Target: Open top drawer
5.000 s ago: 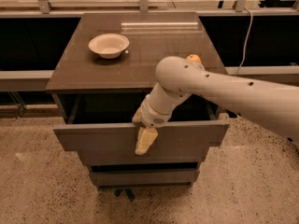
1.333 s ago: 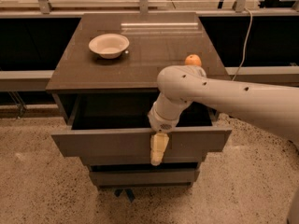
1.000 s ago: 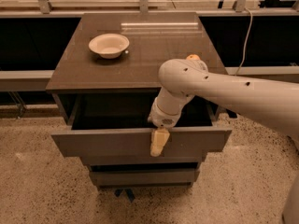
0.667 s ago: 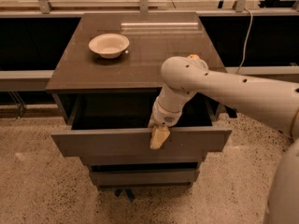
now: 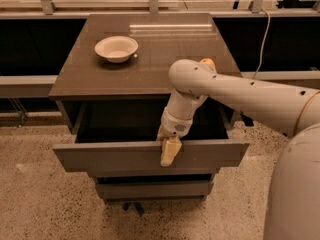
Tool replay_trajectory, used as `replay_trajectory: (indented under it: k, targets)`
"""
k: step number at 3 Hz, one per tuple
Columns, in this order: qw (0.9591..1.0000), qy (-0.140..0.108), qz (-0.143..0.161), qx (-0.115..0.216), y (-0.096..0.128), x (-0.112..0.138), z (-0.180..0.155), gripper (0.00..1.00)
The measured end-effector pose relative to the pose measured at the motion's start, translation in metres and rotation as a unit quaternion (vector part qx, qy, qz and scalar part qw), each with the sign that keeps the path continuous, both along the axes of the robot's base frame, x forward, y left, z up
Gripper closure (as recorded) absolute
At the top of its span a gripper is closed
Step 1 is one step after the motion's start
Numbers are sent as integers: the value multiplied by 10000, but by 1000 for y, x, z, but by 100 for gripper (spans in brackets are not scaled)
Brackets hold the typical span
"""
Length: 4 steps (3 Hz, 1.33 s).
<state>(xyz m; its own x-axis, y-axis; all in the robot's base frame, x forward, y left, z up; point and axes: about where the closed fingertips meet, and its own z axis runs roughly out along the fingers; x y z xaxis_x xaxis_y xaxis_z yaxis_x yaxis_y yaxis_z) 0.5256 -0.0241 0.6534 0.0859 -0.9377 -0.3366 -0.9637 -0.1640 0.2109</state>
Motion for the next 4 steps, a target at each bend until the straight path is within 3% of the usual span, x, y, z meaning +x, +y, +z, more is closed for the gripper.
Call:
replay_trajectory:
  k: [1,2,4]
  targets:
    - [9994,276,187,23,11,-21,13,39]
    - [9986,337,341,236,21,-43,41,39]
    - [9980,207,146,577,12,-62,71,33]
